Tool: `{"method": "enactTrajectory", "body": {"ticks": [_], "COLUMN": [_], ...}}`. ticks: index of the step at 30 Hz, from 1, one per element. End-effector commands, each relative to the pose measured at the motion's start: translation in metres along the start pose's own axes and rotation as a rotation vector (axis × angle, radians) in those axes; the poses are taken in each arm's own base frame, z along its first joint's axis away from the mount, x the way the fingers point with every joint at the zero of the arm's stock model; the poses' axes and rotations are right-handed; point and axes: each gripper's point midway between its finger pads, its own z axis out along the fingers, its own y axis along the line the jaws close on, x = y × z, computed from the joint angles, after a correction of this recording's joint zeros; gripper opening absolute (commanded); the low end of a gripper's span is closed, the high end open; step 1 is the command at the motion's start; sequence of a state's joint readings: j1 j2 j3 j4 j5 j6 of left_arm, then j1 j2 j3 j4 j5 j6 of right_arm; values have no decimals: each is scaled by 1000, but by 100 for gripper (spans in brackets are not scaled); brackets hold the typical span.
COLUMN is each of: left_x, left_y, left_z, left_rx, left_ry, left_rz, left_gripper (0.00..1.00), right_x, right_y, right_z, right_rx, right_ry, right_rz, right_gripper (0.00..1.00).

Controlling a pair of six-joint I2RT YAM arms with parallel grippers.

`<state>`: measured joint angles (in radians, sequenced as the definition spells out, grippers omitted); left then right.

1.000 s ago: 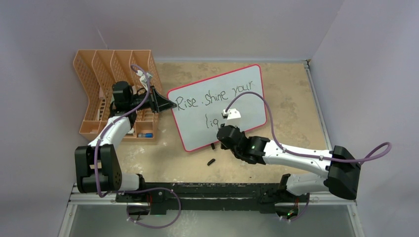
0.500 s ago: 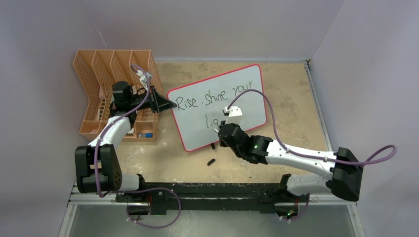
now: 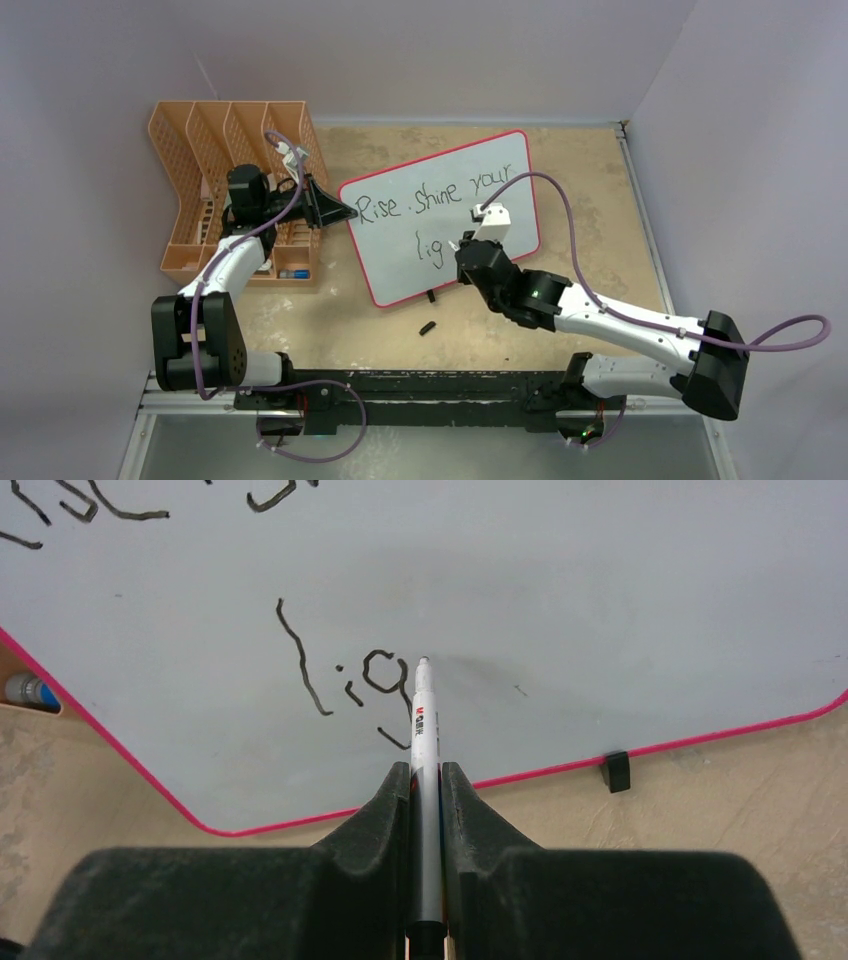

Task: Write a sentence on the whiteboard

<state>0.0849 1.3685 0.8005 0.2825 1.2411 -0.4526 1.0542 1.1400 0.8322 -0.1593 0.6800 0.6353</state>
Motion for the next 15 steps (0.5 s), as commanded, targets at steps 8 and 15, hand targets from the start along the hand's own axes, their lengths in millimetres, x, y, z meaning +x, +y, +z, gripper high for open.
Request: {"method": "enactTrajectory", "body": {"ticks": [8,15], "left_x": [-13,-13], "left_y": [1,1], "left_z": [-2,-2], "left_rx": [-26,-27], "left_ry": [-31,-31], "left_rz": [48,48], "left_gripper": [0,0], "right_x": [-52,-56], "right_y": [11,14], "right_z": [3,6], "right_rx": [-11,-17], "right_ry": [-148,-158], "right_rz": [27,18], "right_gripper": [0,0]}}
